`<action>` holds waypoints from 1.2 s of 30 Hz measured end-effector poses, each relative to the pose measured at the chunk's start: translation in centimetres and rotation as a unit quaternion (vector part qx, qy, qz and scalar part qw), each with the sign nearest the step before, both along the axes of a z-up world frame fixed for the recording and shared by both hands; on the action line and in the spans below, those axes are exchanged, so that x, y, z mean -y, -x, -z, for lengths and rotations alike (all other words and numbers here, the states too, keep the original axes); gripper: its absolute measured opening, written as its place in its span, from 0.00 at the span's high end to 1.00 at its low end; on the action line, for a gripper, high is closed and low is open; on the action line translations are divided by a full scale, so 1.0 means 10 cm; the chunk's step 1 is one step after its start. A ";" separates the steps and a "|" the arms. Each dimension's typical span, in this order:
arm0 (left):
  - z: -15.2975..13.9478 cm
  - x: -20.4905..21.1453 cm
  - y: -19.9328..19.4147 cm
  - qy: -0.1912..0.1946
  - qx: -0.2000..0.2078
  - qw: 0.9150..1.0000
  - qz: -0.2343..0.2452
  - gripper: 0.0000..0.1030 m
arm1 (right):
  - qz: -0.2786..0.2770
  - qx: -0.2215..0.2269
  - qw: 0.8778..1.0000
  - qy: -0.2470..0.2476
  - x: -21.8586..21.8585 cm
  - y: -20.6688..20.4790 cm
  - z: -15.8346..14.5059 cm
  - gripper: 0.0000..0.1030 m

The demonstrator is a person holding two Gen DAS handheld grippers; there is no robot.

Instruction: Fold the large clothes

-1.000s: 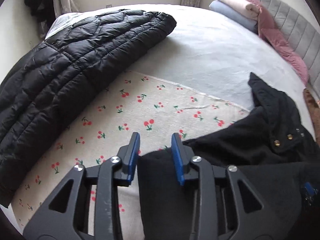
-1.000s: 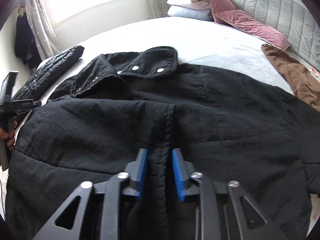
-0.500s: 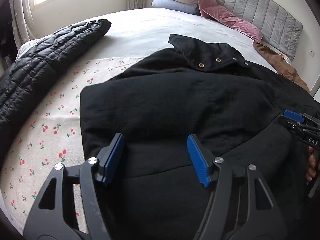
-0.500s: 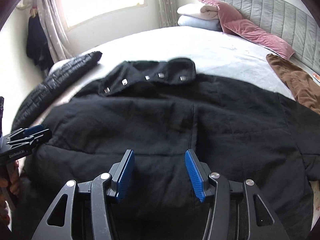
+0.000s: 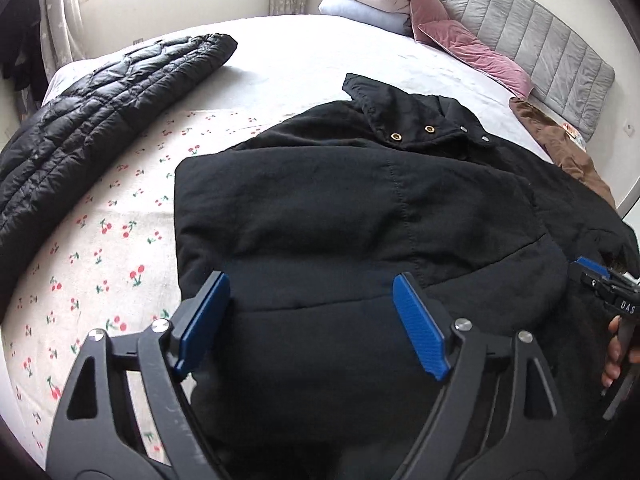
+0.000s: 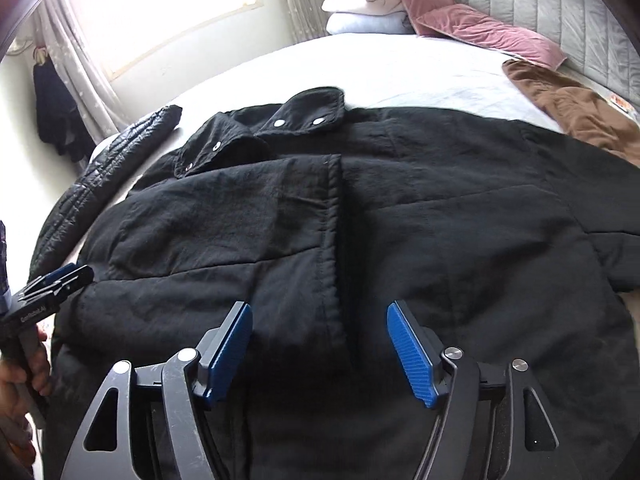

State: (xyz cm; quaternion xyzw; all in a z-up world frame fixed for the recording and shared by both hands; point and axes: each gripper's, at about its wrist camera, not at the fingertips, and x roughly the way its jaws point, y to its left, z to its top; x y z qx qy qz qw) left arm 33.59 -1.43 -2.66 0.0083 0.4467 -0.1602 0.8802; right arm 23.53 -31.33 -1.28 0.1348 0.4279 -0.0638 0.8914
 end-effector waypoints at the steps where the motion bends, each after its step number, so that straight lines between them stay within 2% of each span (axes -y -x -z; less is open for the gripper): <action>1: -0.04 0.01 0.04 -0.001 -0.005 1.000 -0.005 0.18 | 0.009 0.004 1.000 0.000 0.07 0.09 -0.06 0.26; 5: -0.21 0.12 0.26 -0.023 -0.023 0.999 -0.004 0.18 | 0.038 0.022 0.999 -0.025 0.37 0.40 -0.27 0.22; 9: -0.39 0.23 0.53 -0.023 -0.032 0.999 0.015 0.17 | 0.098 0.032 0.994 -0.027 0.85 0.71 -0.44 0.21; 12: -0.53 0.28 0.68 -0.016 -0.033 0.999 0.030 0.16 | 0.156 0.038 0.986 -0.047 1.30 0.97 -0.51 0.21; 15: -0.66 0.34 0.82 -0.005 -0.028 0.999 0.045 0.10 | 0.222 0.041 0.973 -0.052 1.76 1.23 -0.55 0.21; 22: -0.81 0.46 0.98 -0.008 -0.020 0.998 0.058 0.10 | 0.332 0.051 0.939 -0.074 2.60 1.72 -0.52 0.21; 29: -0.80 0.56 1.04 -0.016 -0.028 0.997 0.069 0.10 | 0.400 0.064 0.909 -0.100 3.11 2.02 -0.41 0.21; 32: -0.77 0.59 1.05 -0.015 -0.034 0.997 0.070 0.10 | 0.428 0.073 0.892 -0.127 3.28 2.15 -0.32 0.21; 36: -0.72 0.66 1.05 -0.016 -0.042 0.996 0.075 0.10 | 0.442 0.086 0.883 -0.134 3.41 2.16 -0.22 0.21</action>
